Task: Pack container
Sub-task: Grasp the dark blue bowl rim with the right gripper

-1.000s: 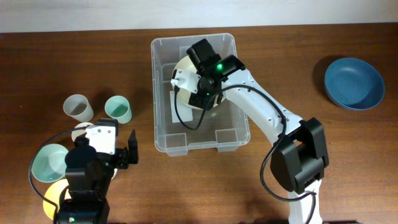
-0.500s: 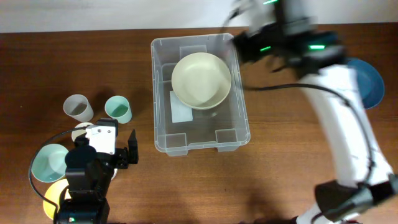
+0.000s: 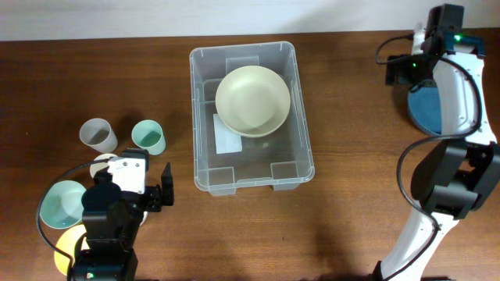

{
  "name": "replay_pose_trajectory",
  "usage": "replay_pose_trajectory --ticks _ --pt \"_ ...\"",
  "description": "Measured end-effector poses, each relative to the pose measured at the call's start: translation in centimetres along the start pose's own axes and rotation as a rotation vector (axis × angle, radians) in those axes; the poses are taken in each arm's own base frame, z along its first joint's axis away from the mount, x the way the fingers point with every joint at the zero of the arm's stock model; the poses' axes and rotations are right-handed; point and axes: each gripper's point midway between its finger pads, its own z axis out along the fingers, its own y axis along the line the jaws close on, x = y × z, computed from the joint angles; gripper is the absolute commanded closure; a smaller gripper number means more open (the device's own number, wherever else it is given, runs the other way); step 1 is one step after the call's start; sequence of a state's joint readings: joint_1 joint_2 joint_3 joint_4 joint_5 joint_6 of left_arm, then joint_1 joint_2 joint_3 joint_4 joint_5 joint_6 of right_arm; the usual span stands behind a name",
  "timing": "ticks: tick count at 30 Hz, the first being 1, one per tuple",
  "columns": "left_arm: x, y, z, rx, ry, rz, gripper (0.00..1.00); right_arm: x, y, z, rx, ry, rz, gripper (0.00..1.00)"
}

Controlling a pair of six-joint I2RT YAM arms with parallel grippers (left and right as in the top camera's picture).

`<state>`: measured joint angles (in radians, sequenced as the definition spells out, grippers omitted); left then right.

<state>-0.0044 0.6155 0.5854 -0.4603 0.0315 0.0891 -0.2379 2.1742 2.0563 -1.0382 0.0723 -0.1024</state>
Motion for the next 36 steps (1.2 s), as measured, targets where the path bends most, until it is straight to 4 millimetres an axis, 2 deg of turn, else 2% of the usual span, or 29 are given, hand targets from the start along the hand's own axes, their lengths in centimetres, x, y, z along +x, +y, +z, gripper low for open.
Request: replay_pose_trajectory --ticks 3,9,16,23,29,31,36 --pt "0.0 0.0 0.0 0.003 0.000 0.000 0.01 0.2 -1.1 2.1 0.011 0.013 0.023 0.01" --pt "0.0 -0.1 0.0 0.003 0.000 0.000 0.01 1.5 -1.3 6.5 0.015 0.075 0.027 0.01" --pt "0.0 -0.1 0.0 0.003 0.000 0.000 0.01 2.5 -2.7 10.0 0.115 0.113 0.063 0.00" --pt "0.0 -0.1 0.0 0.003 0.000 0.000 0.01 3.0 -3.8 11.1 0.163 0.126 0.092 0.04" --pt "0.0 -0.1 0.0 0.003 0.000 0.000 0.01 3.8 -4.2 12.3 0.191 0.150 0.118 0.15" --pt "0.0 -0.1 0.0 0.003 0.000 0.000 0.01 3.7 -4.4 12.3 0.205 0.144 0.128 0.24" --pt "0.0 -0.1 0.0 0.003 0.000 0.000 0.01 3.8 -4.8 12.5 0.230 0.142 0.146 0.26"
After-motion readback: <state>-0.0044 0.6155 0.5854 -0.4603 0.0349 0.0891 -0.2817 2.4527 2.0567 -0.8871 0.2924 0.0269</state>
